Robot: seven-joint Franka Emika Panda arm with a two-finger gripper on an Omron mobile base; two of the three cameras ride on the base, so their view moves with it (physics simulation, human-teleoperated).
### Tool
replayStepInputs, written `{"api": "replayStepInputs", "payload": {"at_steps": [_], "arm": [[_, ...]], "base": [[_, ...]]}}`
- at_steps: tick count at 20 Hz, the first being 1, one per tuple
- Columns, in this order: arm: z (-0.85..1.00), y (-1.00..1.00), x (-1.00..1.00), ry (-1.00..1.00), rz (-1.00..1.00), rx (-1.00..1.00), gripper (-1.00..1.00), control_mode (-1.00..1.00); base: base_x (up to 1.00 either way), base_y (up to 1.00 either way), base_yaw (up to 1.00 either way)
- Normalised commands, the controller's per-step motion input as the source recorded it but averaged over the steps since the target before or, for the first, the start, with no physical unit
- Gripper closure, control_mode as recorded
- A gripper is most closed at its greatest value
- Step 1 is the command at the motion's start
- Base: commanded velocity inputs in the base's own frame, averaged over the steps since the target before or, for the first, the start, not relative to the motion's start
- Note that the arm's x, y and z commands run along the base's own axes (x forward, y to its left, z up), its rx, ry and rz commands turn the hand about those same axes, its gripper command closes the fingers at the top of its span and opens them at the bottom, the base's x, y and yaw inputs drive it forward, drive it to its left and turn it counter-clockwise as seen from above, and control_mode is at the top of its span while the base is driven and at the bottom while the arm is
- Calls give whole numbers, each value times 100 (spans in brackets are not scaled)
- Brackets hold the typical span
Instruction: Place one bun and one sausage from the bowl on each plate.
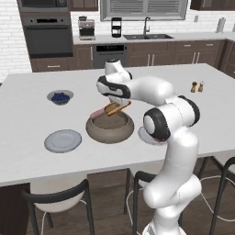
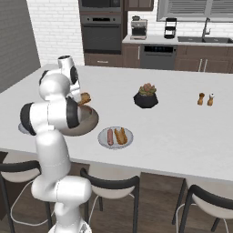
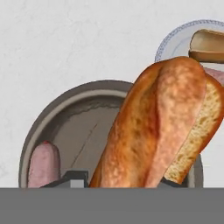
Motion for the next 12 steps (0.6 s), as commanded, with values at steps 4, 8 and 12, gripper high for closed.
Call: {"api": "replayStepInputs", "payload": {"at_steps": [4, 8, 12], "arm": [[33, 33, -67, 0, 0, 11, 100, -100], [22, 57, -72, 0, 0, 12, 100, -100], [-4, 69, -59, -1, 7, 6, 100, -100]], "base": [[0, 0, 0], [0, 0, 0], [0, 0, 0]]}}
